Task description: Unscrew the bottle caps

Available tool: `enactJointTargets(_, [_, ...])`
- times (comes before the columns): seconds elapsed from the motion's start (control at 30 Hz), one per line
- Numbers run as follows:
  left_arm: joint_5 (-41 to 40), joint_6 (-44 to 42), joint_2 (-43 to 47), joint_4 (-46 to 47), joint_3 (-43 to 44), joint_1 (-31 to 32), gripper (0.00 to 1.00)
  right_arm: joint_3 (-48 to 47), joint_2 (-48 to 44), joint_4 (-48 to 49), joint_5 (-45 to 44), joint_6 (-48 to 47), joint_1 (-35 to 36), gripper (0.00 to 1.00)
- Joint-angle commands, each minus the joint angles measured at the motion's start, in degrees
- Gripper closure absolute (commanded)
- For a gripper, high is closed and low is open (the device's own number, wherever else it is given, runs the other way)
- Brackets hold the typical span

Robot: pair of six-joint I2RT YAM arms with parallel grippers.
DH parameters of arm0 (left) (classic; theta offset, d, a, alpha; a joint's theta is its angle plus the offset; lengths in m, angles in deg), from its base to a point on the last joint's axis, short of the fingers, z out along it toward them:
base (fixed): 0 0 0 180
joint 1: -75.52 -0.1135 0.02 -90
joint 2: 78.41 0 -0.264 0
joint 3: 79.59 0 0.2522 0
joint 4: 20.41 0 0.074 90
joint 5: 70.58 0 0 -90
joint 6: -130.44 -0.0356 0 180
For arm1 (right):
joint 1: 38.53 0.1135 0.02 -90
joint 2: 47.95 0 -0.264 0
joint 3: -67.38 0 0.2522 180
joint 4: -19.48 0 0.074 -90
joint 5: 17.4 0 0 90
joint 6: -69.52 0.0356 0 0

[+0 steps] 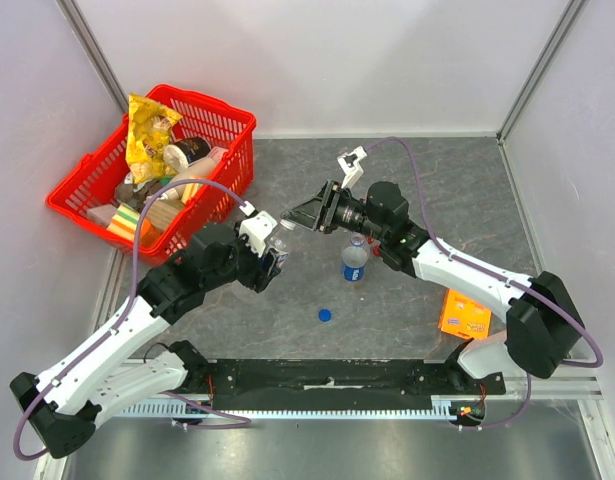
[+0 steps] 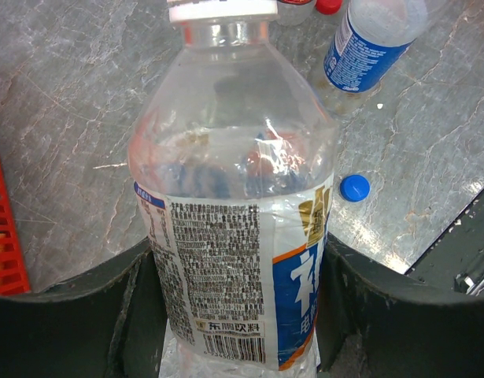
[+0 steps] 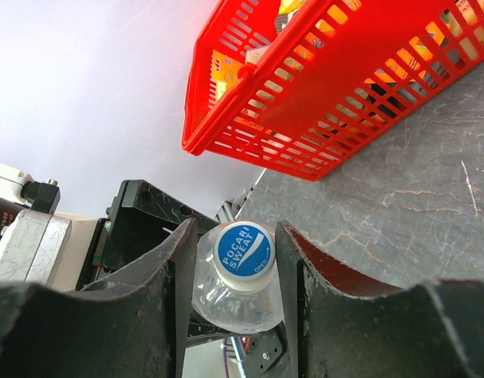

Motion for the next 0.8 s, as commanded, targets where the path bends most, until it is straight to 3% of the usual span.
enactJointTargets(0.0, [-0.51,-2.49,0.17,2.38,0.12,0.28,0.98,-0.29,0.73,3.48,2.13,1.07,-0.30,0.50])
enactJointTargets(0.33, [-0.16,-2.49,0.17,2.38,0.21,0.28,0.98,0.59,1.34,5.05,3.09,2.21,-0.29,0.47])
enactJointTargets(0.47, [-0.07,-2.57,0.17,2.38,0.21,0.28,0.98,0.68,1.69,6.29,3.88,3.00,-0.21,0.61])
enactJointTargets(0.6, [-0.16,-2.75,0.26,2.29,0.21,0.28,0.98,0.77,1.78,6.29,4.32,2.92,-0.21,0.66])
enactJointTargets(0.77, [0.19,-2.75,-0.18,2.29,0.74,0.28,0.98,0.68,1.52,5.33,4.33,1.08,-0.30,0.82])
